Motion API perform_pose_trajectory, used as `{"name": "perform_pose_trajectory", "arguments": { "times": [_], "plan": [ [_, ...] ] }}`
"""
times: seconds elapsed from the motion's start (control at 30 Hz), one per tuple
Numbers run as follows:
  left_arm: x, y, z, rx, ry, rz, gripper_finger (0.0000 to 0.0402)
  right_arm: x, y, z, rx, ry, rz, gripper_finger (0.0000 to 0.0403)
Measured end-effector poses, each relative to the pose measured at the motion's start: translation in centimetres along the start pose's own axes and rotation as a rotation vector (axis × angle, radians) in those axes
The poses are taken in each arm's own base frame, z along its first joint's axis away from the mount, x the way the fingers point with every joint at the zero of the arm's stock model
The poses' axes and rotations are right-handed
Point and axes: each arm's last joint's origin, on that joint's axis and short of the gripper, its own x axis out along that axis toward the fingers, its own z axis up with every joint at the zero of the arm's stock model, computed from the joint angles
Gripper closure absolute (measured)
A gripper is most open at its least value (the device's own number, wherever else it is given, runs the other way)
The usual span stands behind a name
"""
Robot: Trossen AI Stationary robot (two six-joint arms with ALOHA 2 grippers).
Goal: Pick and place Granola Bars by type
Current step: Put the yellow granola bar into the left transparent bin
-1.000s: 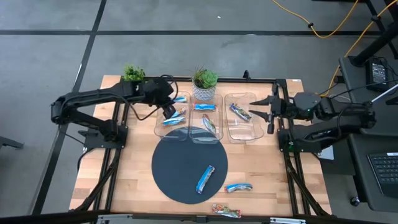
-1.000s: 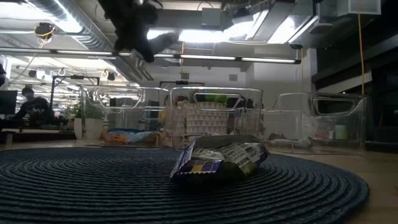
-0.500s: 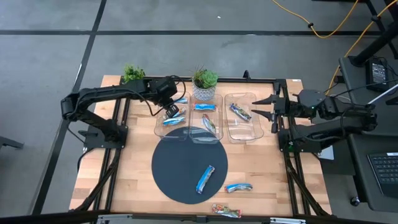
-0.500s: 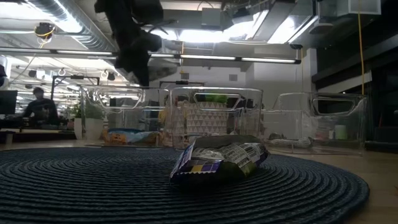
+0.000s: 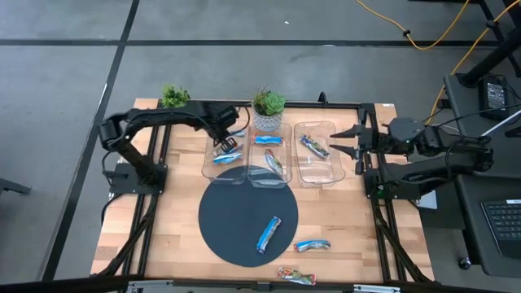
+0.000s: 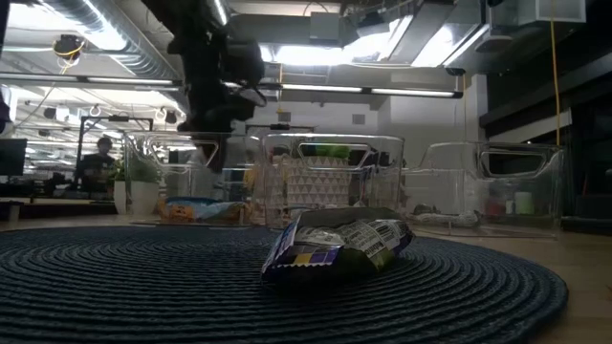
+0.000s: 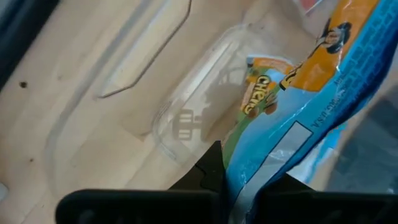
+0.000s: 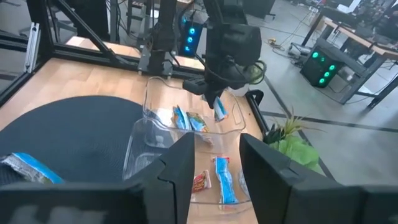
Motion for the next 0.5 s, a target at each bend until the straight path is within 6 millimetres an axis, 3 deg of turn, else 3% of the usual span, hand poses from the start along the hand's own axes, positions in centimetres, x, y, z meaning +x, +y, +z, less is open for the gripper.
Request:
{"name": "perform_pose_trajectory", "arguments": {
  "times": [0.27, 0.5],
  "plan": [
    [3.2, -0.4, 0.2, 0.029, 0.096, 0.028, 0.0394, 0.0, 0.0, -0.1, 0.0, 0.014, 0.002, 0.0272],
    [4.1, -0.4, 0.3, 0.032, 0.111, 0.044, 0.0356, 0.0, 0.0, -0.1, 0.0, 0.014, 0.002, 0.0272]
  ]
}}
